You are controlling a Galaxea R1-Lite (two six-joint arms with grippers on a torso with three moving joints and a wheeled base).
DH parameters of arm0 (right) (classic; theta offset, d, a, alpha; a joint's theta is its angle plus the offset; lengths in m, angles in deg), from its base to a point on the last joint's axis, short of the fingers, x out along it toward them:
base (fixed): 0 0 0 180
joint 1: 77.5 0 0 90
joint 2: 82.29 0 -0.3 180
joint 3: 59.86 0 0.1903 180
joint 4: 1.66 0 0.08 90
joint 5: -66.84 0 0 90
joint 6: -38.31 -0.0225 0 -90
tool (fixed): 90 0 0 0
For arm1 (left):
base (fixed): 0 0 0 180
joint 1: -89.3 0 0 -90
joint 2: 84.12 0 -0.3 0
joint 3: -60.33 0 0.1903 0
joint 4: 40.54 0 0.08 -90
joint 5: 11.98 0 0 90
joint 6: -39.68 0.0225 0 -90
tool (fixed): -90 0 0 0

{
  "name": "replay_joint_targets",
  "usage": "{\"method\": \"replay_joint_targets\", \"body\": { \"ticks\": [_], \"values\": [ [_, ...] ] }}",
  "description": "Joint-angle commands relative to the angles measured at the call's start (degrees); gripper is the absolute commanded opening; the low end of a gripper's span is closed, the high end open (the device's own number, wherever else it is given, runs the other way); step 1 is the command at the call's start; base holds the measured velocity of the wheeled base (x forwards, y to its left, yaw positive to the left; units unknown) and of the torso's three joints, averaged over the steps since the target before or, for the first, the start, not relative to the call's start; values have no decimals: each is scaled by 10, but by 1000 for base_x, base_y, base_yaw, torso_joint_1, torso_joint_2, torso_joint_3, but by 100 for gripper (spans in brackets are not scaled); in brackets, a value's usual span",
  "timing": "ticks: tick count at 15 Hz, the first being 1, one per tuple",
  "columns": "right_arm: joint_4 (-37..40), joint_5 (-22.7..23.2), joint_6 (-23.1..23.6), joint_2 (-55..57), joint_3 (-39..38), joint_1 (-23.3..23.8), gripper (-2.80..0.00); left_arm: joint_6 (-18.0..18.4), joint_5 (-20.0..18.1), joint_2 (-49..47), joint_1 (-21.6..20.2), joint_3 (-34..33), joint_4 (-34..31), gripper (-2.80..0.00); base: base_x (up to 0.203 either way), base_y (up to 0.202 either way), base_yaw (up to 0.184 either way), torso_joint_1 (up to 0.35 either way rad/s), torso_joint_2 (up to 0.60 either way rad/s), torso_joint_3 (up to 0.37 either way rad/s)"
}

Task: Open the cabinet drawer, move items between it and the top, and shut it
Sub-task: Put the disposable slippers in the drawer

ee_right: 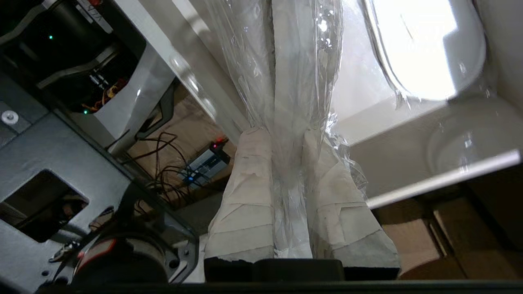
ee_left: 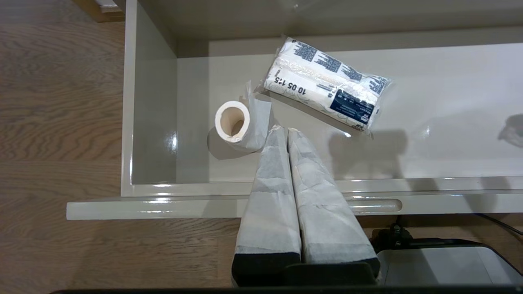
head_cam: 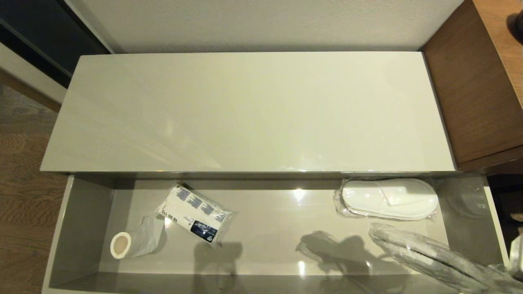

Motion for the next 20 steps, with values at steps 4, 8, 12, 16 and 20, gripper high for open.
{"method": "replay_joint_targets", "body": {
  "ticks": [4,8,12,16,20],
  "values": [
    [-89,1,28,93,-33,-14,-280,0,0,0,0,0,0,-280,0,0,0,0,0,0],
    [-159,3,30,145,-77,-14,-280,-1,0,0,0,0,0,-280,0,0,0,0,0,0],
    [-280,6,26,204,-145,-11,-280,-1,0,0,0,0,0,-280,0,0,0,0,0,0],
    [-375,6,21,235,-168,3,0,-1,0,0,0,0,0,-280,0,0,0,0,0,0],
    [-384,4,-10,212,-168,4,0,0,0,0,0,0,0,-280,0,0,0,0,0,0]
  ]
}}
